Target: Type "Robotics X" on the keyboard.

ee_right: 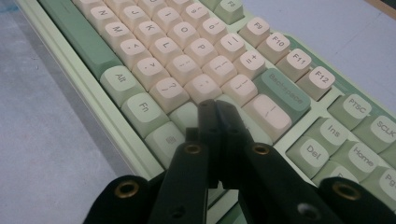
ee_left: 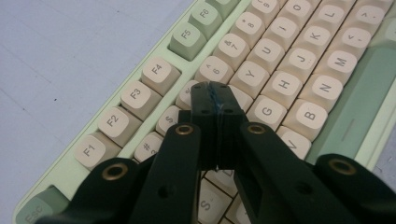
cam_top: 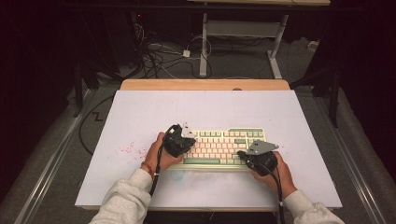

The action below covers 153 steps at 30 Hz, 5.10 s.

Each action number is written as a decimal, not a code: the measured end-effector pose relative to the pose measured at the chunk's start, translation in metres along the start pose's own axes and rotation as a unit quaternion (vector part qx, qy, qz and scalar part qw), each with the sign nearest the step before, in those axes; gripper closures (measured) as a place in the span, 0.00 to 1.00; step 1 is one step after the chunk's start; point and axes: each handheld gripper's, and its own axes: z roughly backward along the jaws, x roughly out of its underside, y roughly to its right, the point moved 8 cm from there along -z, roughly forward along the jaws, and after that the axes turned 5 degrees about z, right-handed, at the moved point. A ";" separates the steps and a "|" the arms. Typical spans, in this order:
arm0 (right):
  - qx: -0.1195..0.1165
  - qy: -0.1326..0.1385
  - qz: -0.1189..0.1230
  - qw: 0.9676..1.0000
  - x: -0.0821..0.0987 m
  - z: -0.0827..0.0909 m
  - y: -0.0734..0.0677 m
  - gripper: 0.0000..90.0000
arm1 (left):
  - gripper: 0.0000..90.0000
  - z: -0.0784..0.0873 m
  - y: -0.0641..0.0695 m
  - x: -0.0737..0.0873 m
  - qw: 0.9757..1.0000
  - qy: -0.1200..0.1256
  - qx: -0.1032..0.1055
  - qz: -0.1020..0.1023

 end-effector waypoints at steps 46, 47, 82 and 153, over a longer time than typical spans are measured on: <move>0.002 0.034 -0.017 0.999 -0.018 0.027 0.011 1.00 | 0.21 0.083 -0.011 0.064 0.987 0.114 -0.112 -0.024; 0.000 0.030 -0.011 0.999 -0.019 0.024 0.009 1.00 | 0.20 0.083 -0.011 0.069 0.987 0.114 -0.113 -0.023; -0.029 0.002 0.021 0.999 -0.068 -0.049 -0.011 1.00 | 0.20 0.088 -0.004 0.111 0.990 0.081 -0.111 -0.032; 0.051 0.110 0.006 0.993 -0.066 0.029 -0.005 0.24 | 0.30 0.091 0.001 0.105 0.991 0.096 -0.091 -0.005</move>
